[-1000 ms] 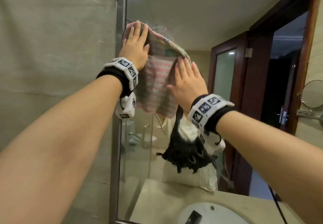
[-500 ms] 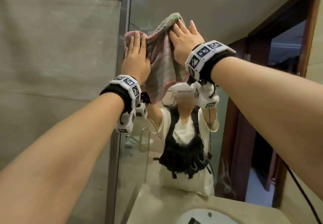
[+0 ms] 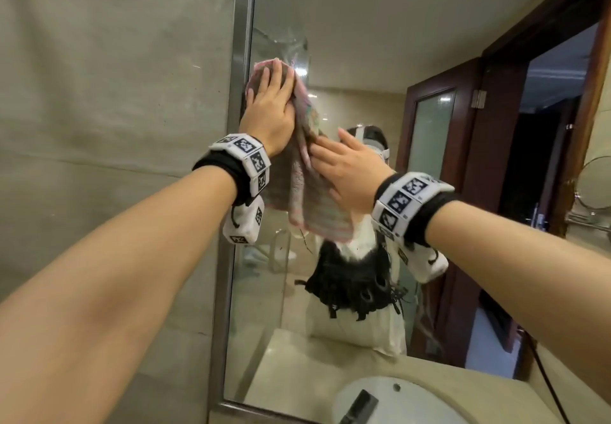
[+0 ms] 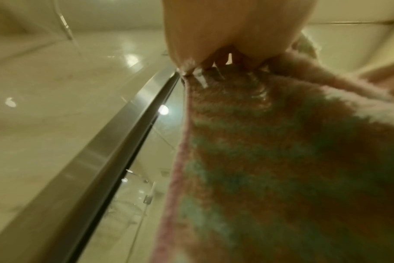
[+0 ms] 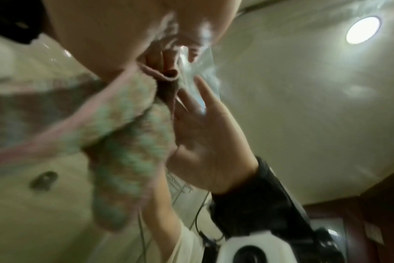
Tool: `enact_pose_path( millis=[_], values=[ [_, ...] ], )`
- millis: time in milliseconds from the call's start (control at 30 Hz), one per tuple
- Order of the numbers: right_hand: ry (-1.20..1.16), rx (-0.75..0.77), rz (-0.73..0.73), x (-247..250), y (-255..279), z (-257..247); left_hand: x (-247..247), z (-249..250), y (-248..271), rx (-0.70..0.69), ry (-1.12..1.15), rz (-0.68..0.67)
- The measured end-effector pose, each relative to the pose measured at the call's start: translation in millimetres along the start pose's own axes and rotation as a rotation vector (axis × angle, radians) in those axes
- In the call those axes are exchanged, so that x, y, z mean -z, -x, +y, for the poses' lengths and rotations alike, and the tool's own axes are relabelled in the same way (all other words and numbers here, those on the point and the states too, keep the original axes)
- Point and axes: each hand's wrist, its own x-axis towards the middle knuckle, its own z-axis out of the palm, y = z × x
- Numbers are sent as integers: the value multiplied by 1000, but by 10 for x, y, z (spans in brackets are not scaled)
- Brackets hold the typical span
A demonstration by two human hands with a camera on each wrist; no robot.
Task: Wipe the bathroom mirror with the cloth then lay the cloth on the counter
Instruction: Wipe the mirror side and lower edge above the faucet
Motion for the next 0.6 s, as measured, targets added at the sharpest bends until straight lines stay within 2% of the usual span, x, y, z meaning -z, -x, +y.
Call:
enact_pose_path(
  millis=[100,167,233,333,433,533,600],
  values=[
    [-159,22,339,-38,249,101,38,161,-210,31,-54,-17],
    [-164,-81,507,-7,366,312,37,251,-346,50,-71,7],
    [-110,-200,601,32,452,555,-5,284,-399,38,-113,27],
    [-20,-310,631,19,571,814,-150,267,-232,-147,-266,-9],
    [34,-324,596,-66,702,826,-389,293,204,-349,-357,-132],
    [58,-293,537,-186,823,708,-608,304,606,-418,-351,-212],
    [31,-245,480,-255,880,606,-665,269,660,-421,-393,-203]
  ],
)
